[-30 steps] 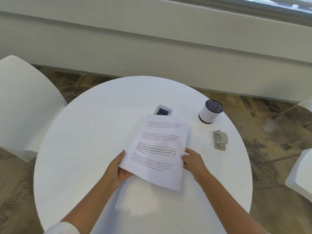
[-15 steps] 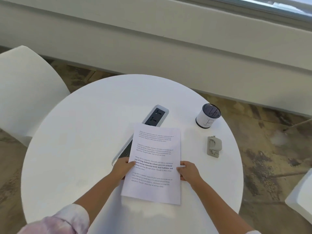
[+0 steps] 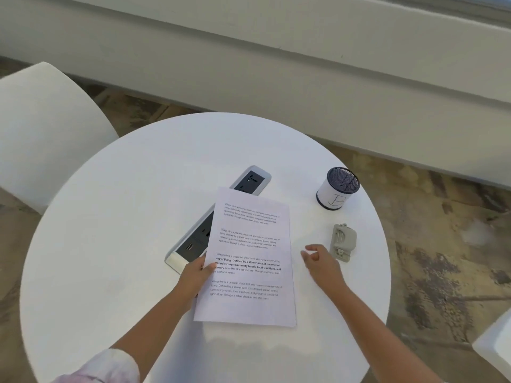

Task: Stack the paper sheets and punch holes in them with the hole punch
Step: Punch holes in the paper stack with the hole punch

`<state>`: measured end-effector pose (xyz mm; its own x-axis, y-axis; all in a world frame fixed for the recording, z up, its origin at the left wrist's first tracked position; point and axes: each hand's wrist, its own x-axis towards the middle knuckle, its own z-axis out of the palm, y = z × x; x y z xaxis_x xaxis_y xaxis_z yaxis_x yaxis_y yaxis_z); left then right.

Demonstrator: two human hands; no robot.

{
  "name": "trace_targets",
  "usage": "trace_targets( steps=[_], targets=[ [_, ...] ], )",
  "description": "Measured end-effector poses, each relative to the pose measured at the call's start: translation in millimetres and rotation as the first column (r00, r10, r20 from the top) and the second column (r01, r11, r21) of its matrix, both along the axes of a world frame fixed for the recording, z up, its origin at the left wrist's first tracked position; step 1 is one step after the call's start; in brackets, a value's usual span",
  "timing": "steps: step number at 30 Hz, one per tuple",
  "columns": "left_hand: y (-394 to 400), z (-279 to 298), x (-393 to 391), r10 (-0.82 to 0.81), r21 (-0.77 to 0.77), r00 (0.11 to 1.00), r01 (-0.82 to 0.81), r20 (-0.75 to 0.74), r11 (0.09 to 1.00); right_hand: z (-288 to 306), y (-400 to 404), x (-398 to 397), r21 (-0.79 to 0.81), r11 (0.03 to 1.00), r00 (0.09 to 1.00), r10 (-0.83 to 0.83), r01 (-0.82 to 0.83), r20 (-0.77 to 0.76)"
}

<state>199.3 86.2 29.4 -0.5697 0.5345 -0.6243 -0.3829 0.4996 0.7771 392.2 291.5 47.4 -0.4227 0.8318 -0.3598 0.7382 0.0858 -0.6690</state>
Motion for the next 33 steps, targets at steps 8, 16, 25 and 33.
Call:
trace_targets(
  steps=[8,16,25,33],
  targets=[
    [0,-10,8,0.036,0.010,0.998,-0.036,0.047,0.999,-3,78,16,0.094,0.886,0.867,-0.463,0.454,0.182],
    [6,-12,11,0.030,0.069,0.994,-0.037,0.100,0.997,-15,93,20,-0.063,0.913,0.911,-0.392,0.402,0.126],
    [10,-15,8,0.044,0.079,0.982,-0.059,0.185,0.995,-6,73,28,-0.395,0.908,0.973,-0.199,0.138,-0.119],
    [12,-18,12,0.081,0.099,0.971,-0.106,0.223,0.990,-8,62,19,-0.385,0.917,0.985,-0.148,0.103,-0.087]
  ],
)
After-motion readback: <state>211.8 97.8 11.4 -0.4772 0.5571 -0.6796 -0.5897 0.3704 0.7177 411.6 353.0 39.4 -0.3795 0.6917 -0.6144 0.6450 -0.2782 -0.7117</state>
